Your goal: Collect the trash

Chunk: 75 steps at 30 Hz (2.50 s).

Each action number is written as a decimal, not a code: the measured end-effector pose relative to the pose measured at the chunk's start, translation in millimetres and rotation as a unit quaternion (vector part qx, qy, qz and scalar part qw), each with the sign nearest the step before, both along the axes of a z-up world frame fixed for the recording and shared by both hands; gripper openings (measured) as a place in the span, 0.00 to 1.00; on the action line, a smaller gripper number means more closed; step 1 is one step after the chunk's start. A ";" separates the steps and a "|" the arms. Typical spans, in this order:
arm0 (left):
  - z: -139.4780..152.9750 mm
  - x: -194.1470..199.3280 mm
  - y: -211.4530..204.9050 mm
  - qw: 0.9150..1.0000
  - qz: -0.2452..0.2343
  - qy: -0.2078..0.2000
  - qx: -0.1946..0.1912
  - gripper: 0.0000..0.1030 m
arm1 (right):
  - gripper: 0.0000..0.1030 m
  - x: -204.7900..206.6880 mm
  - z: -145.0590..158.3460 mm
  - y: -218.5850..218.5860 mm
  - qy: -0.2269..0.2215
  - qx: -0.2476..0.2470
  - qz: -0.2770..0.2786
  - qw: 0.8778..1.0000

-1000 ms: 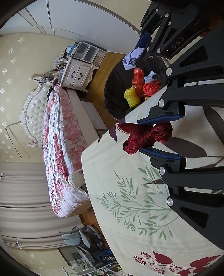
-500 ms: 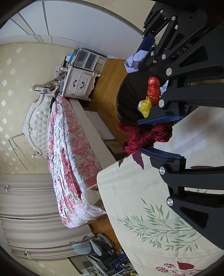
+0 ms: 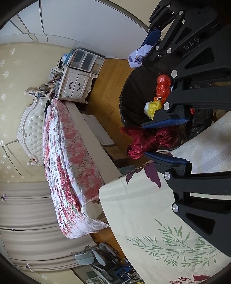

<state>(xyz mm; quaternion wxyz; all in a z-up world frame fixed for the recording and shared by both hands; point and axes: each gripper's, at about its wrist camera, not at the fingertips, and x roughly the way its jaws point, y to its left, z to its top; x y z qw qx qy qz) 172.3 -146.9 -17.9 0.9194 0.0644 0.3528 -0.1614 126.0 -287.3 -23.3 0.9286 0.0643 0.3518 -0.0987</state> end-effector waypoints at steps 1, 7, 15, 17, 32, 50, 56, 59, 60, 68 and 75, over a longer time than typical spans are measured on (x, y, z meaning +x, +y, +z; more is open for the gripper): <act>-2.0 2.1 -2.0 1.000 -0.002 0.001 0.003 0.29 | 0.29 1.8 -1.6 -1.7 0.002 0.001 -0.002 1.000; -13.0 17.6 -15.3 1.000 -0.006 0.014 0.013 0.29 | 0.29 12.9 -10.5 -10.8 0.013 0.008 -0.011 1.000; -16.9 23.9 -25.1 1.000 -0.015 0.015 0.020 0.32 | 0.30 21.7 -13.7 -16.6 0.015 0.015 -0.021 1.000; -16.1 23.1 -26.6 1.000 -0.017 0.015 0.020 0.41 | 0.30 21.2 -14.0 -16.4 0.013 0.013 -0.023 1.000; -8.1 21.2 -20.1 1.000 0.008 -0.003 0.016 0.75 | 0.58 11.5 -5.8 -16.9 -0.002 -0.011 -0.044 0.999; 8.3 2.0 16.5 0.998 0.058 -0.022 0.008 0.83 | 0.88 -17.9 16.2 -3.8 -0.033 -0.045 -0.058 0.997; 13.3 -15.1 31.3 0.997 0.069 -0.036 0.008 0.83 | 0.88 -31.9 26.2 5.5 -0.043 -0.047 -0.052 0.997; 18.6 -26.5 38.9 0.997 0.070 -0.043 0.003 0.83 | 0.88 -41.3 30.4 10.7 -0.047 -0.046 -0.047 0.997; 20.7 -31.2 41.5 0.996 0.070 -0.046 0.002 0.83 | 0.88 -44.7 31.4 13.1 -0.048 -0.047 -0.045 0.997; 30.4 -67.2 59.6 0.996 0.066 -0.064 -0.003 0.83 | 0.88 -72.2 37.2 29.6 -0.053 -0.047 -0.028 0.997; 35.3 -100.7 74.8 0.995 0.067 -0.077 0.001 0.84 | 0.88 -99.3 44.4 45.8 -0.063 -0.046 -0.011 0.997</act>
